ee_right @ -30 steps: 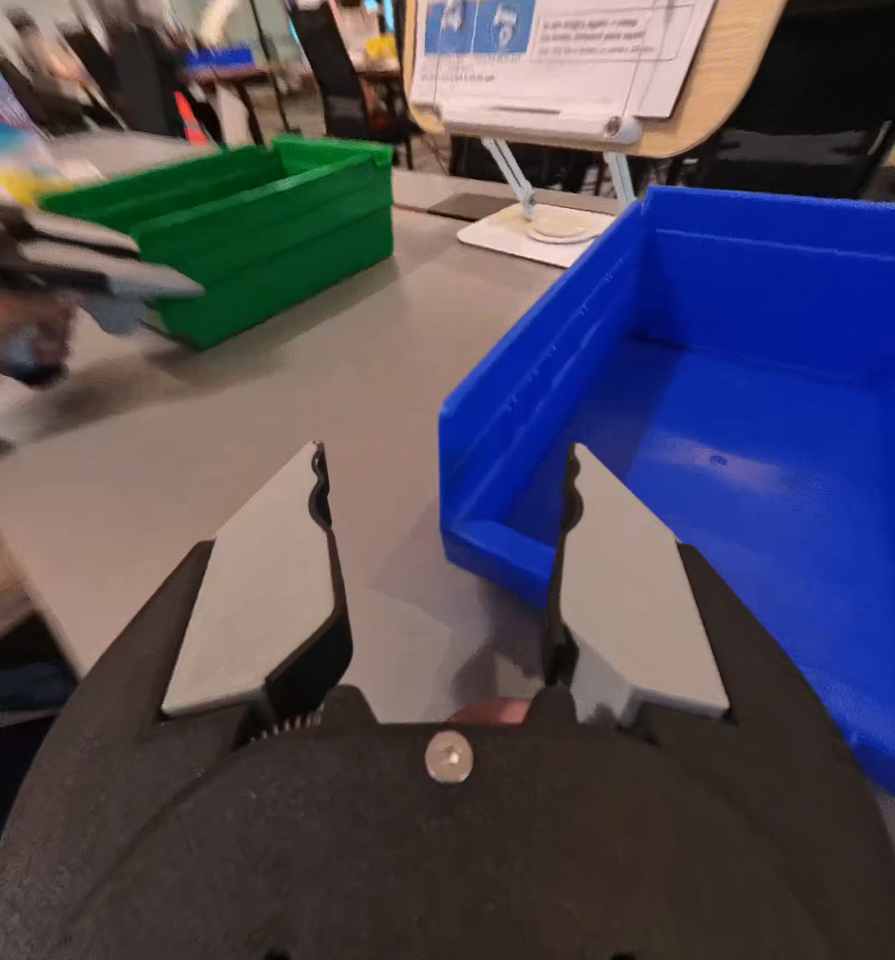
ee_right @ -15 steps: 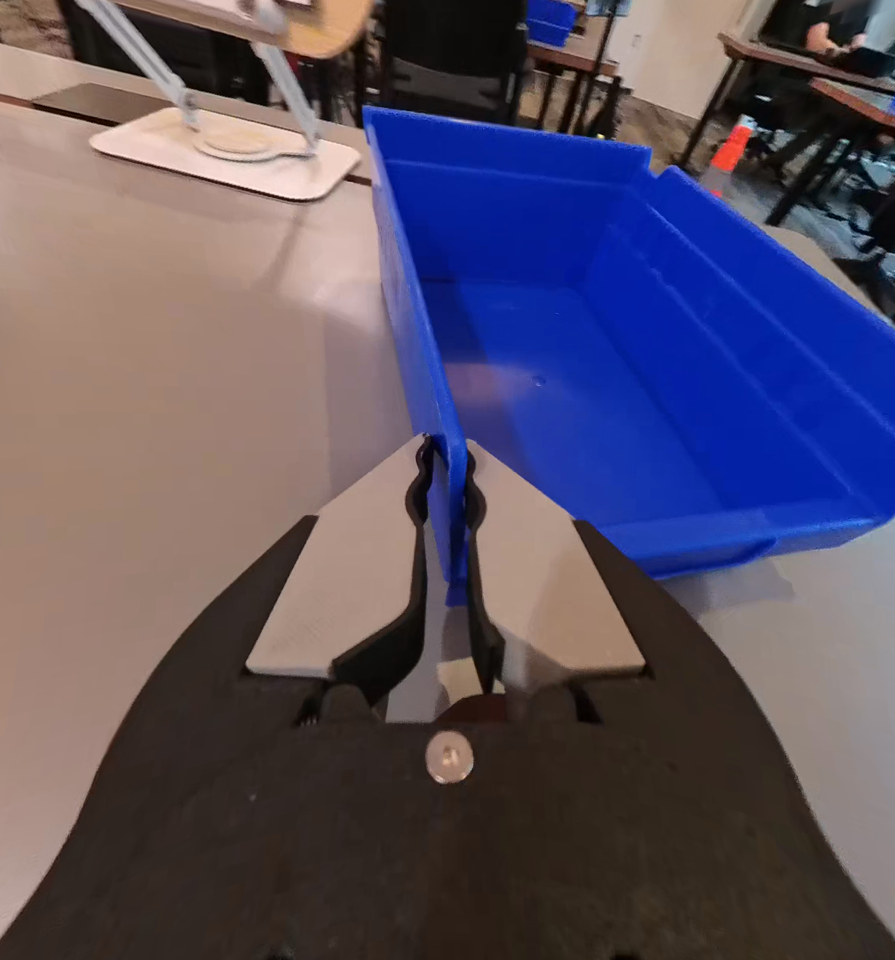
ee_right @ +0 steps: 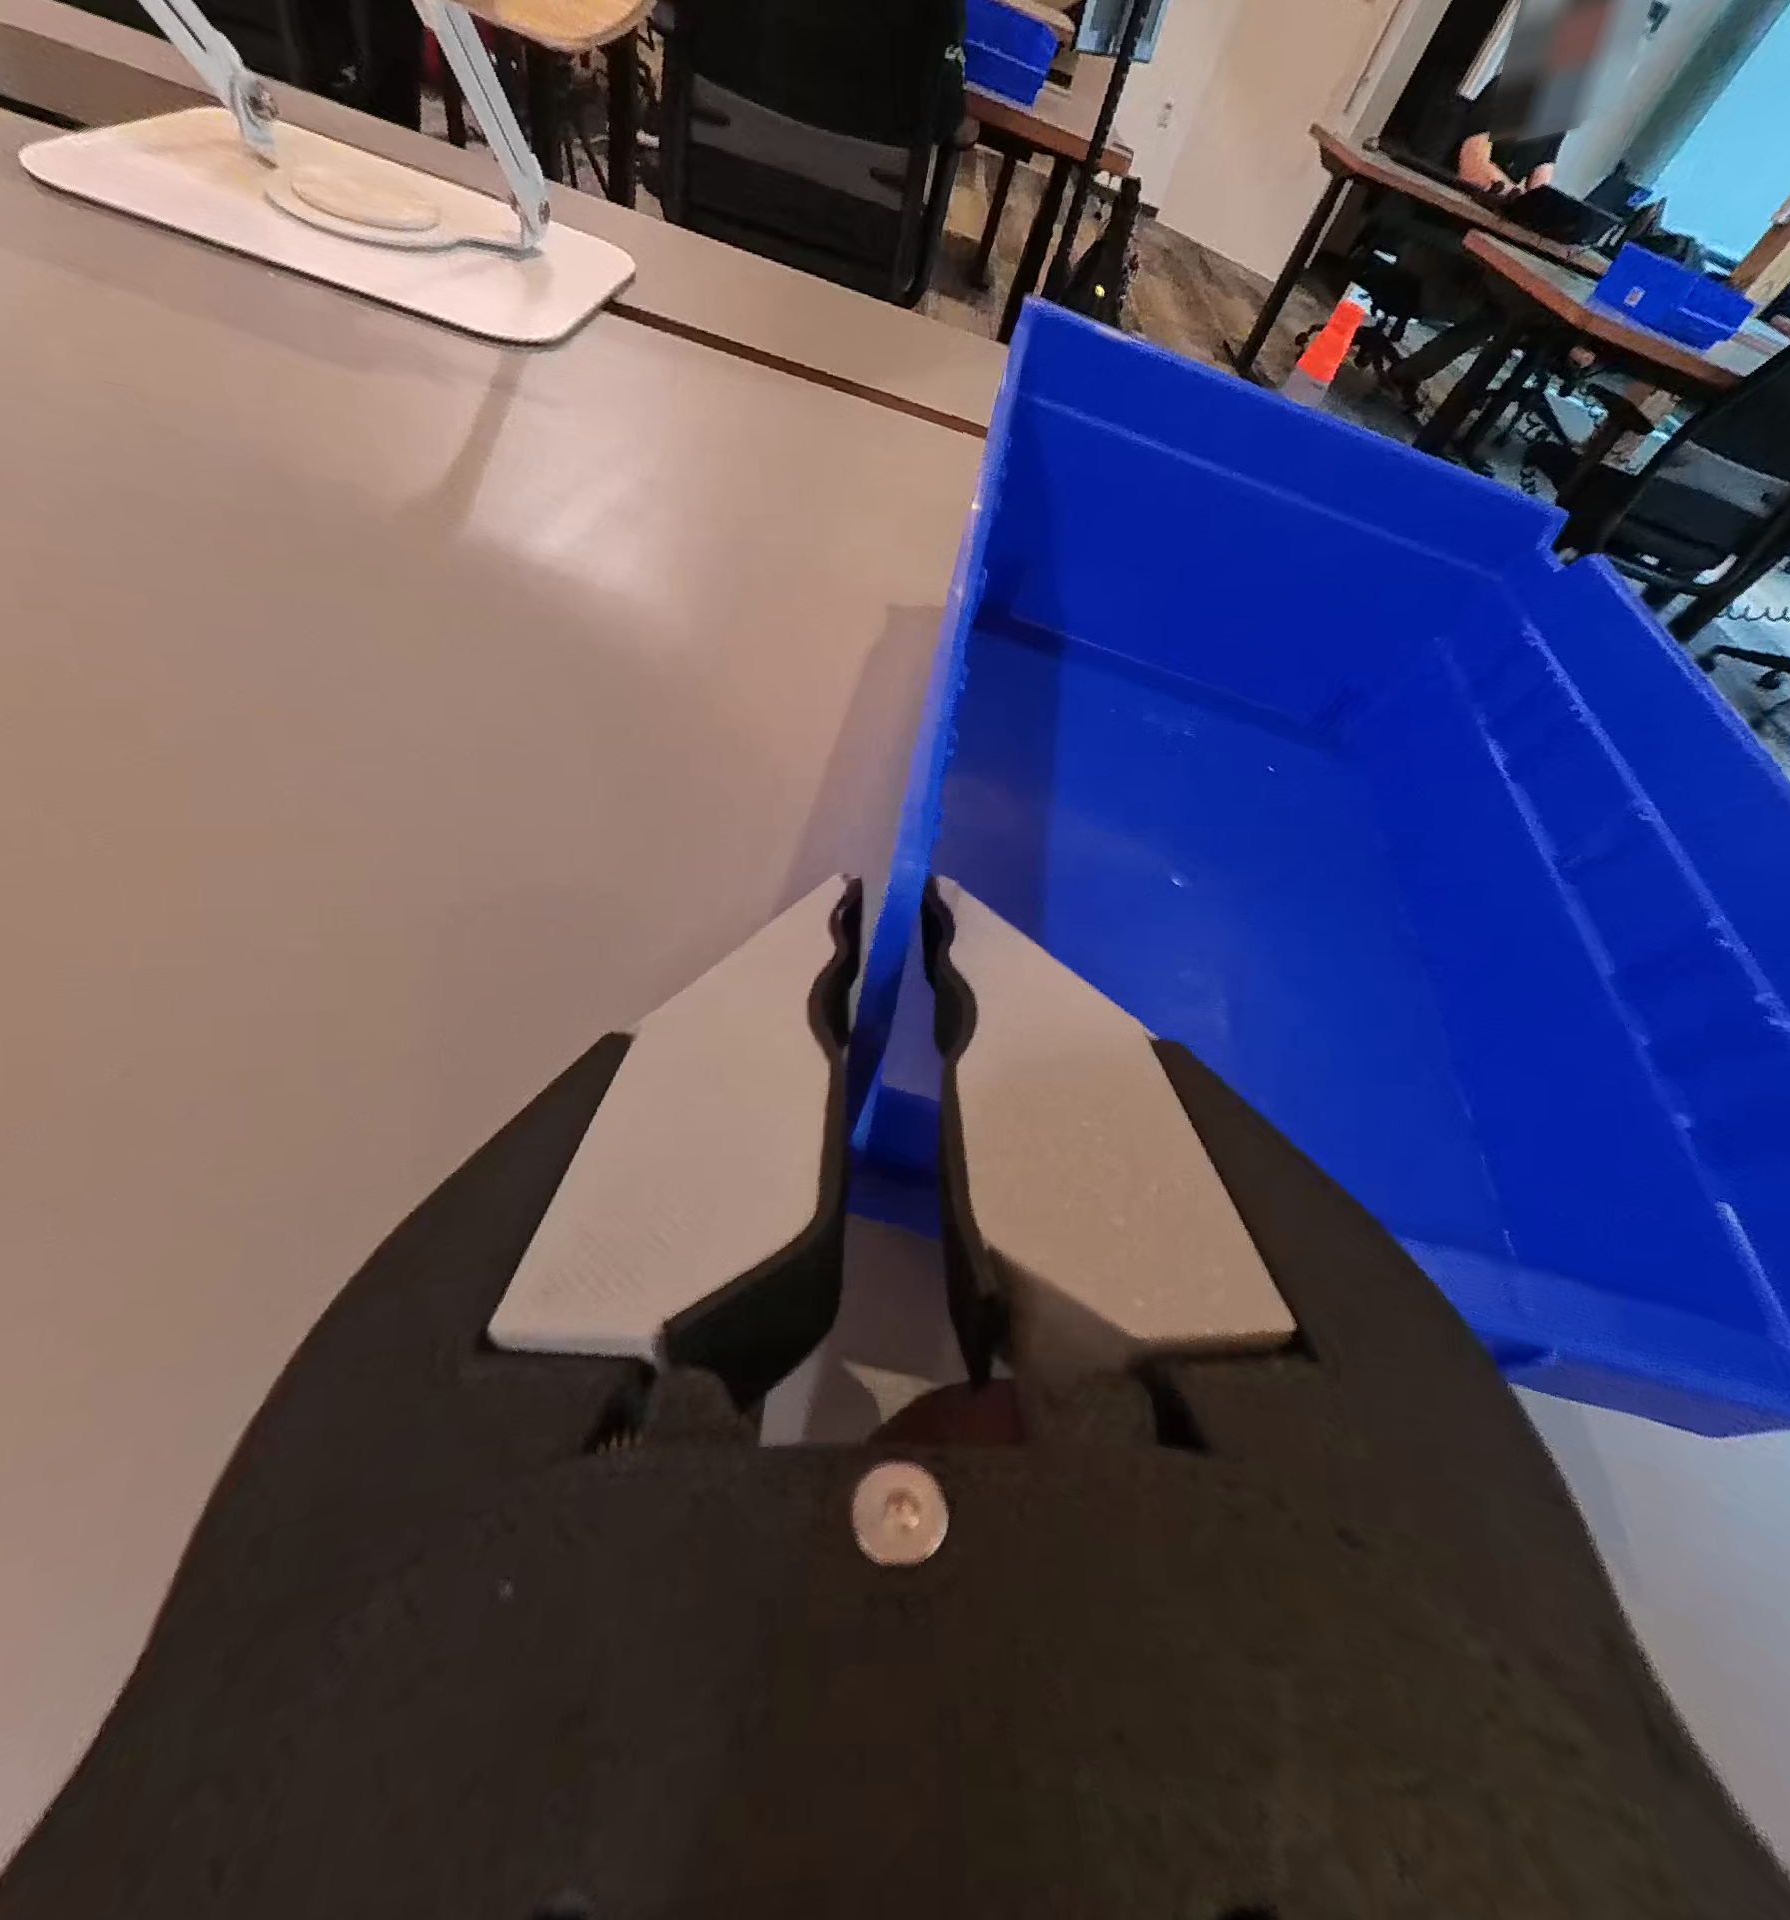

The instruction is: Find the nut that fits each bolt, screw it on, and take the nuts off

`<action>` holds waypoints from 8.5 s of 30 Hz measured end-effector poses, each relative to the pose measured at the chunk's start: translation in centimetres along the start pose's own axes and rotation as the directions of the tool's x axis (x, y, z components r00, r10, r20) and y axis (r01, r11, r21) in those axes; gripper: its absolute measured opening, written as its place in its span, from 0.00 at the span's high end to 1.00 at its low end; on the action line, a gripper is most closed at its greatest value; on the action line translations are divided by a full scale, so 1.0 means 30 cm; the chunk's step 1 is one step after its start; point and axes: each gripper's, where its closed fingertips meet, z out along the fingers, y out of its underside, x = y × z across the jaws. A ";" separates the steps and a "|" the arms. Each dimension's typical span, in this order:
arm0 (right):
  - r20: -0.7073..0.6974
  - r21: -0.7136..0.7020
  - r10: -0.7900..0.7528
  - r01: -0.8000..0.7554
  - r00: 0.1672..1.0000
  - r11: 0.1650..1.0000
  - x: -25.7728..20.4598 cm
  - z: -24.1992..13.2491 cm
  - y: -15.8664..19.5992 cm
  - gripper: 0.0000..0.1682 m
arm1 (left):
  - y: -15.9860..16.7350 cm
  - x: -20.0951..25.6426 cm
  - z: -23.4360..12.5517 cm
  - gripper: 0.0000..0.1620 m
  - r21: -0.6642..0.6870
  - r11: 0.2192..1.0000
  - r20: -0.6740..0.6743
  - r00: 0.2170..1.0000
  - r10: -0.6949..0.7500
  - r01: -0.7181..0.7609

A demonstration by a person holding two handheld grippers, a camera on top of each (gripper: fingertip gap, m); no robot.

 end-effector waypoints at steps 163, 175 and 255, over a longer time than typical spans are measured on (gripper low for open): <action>0.491 0.220 -0.145 0.038 0.859 0.975 -0.717 0.244 -0.357 0.55 | -0.268 0.389 0.419 0.59 0.148 0.966 -0.251 0.937 0.243 -0.211; 0.519 0.206 -0.197 0.102 0.832 0.973 -0.738 0.330 -0.386 0.53 | -0.294 0.397 0.374 0.68 0.193 0.971 -0.315 0.928 0.198 -0.142; 0.646 0.087 -0.140 0.110 0.750 0.990 -0.804 0.342 -0.287 0.60 | -0.018 -0.395 0.591 0.77 -0.611 0.753 -0.344 0.939 0.025 -0.244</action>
